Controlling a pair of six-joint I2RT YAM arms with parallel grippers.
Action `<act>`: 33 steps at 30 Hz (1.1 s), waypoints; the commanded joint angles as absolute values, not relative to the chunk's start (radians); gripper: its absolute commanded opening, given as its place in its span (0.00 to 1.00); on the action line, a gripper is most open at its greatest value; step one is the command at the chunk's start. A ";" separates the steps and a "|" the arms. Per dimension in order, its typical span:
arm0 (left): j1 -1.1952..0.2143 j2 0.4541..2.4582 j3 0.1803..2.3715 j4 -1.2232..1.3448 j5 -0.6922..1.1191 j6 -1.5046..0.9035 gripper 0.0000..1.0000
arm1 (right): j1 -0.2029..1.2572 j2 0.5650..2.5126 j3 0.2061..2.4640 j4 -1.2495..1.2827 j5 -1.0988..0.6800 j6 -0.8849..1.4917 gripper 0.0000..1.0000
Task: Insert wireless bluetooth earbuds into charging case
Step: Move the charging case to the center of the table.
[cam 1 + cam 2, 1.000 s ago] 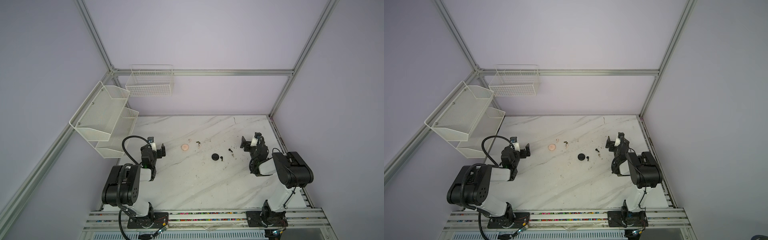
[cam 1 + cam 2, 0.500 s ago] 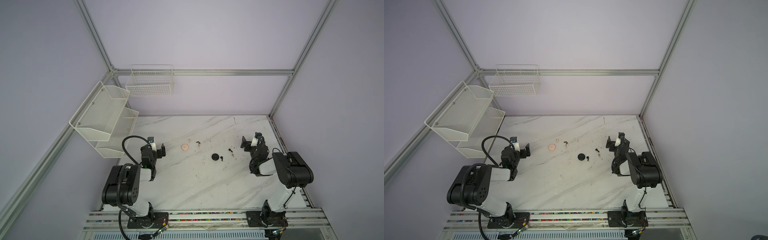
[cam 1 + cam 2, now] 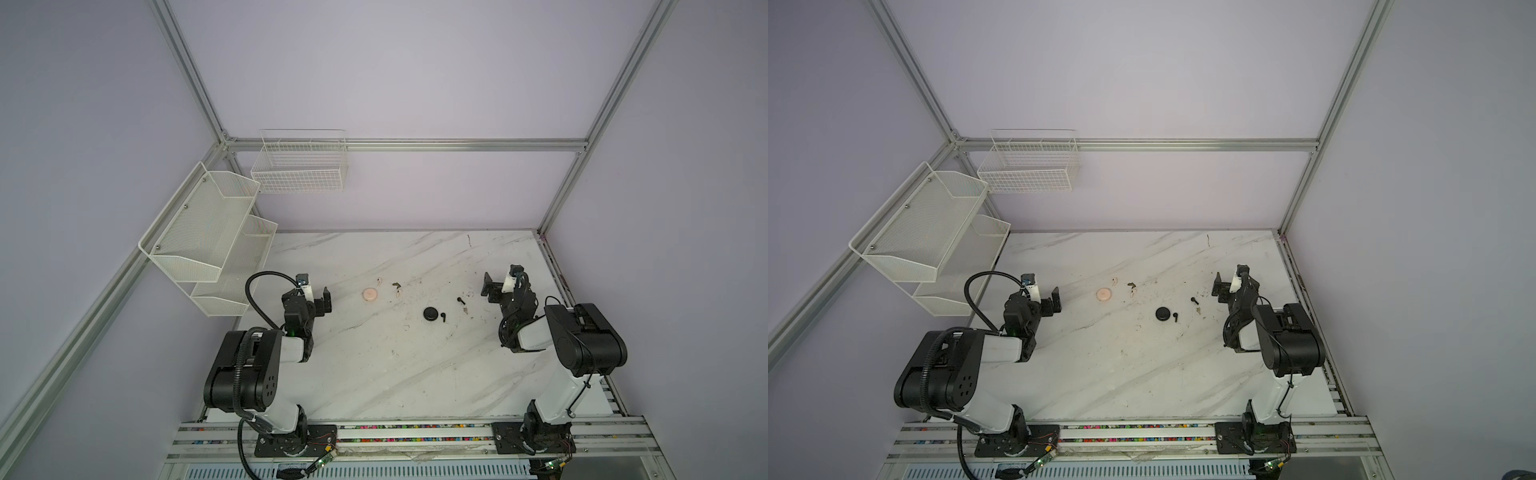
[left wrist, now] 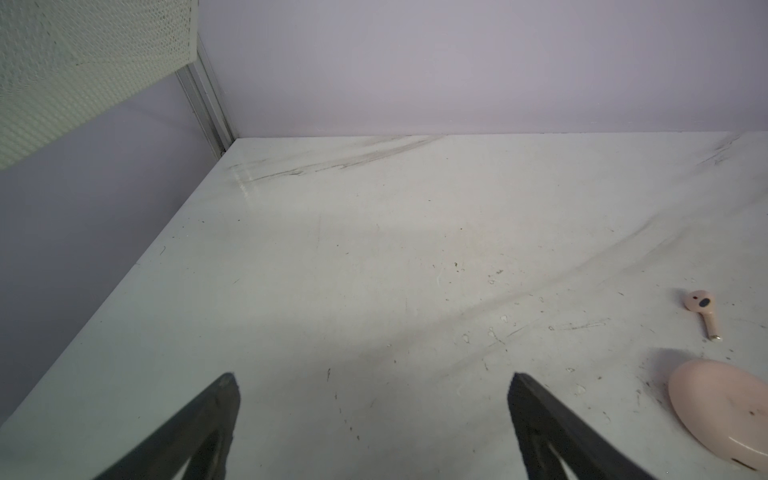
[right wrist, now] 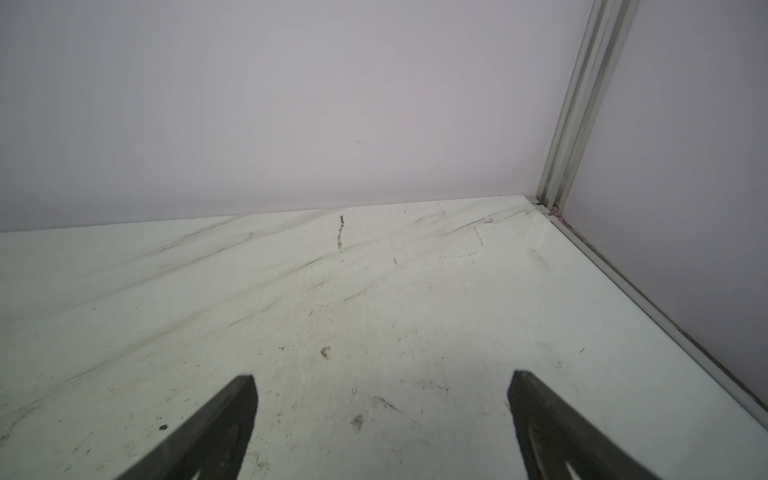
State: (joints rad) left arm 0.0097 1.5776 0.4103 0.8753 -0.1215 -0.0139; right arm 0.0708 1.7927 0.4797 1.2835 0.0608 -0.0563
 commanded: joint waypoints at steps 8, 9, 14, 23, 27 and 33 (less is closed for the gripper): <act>0.005 1.571 0.382 0.936 -0.148 -0.006 1.00 | 0.066 1.784 0.475 1.322 0.066 -0.053 0.97; 0.005 1.571 0.383 0.936 -0.148 -0.006 1.00 | 0.066 1.784 0.475 1.323 0.065 -0.052 0.97; 0.003 1.571 0.382 0.938 -0.150 -0.005 1.00 | 0.066 1.783 0.474 1.323 0.065 -0.053 0.97; -0.017 1.572 0.377 0.951 -0.198 0.002 1.00 | 0.066 1.784 0.474 1.323 0.065 -0.053 0.97; -0.017 1.571 0.376 0.950 -0.198 0.002 1.00 | 0.066 1.784 0.474 1.323 0.066 -0.053 0.97; -0.017 1.571 0.376 0.947 -0.199 0.003 1.00 | 0.066 1.783 0.474 1.323 0.069 -0.055 0.98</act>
State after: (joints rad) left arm -0.0139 1.5776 0.4103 0.8974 -0.1875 -0.0132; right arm 0.0708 1.7927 0.4797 1.2835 0.0628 -0.0563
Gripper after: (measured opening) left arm 0.997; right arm 0.974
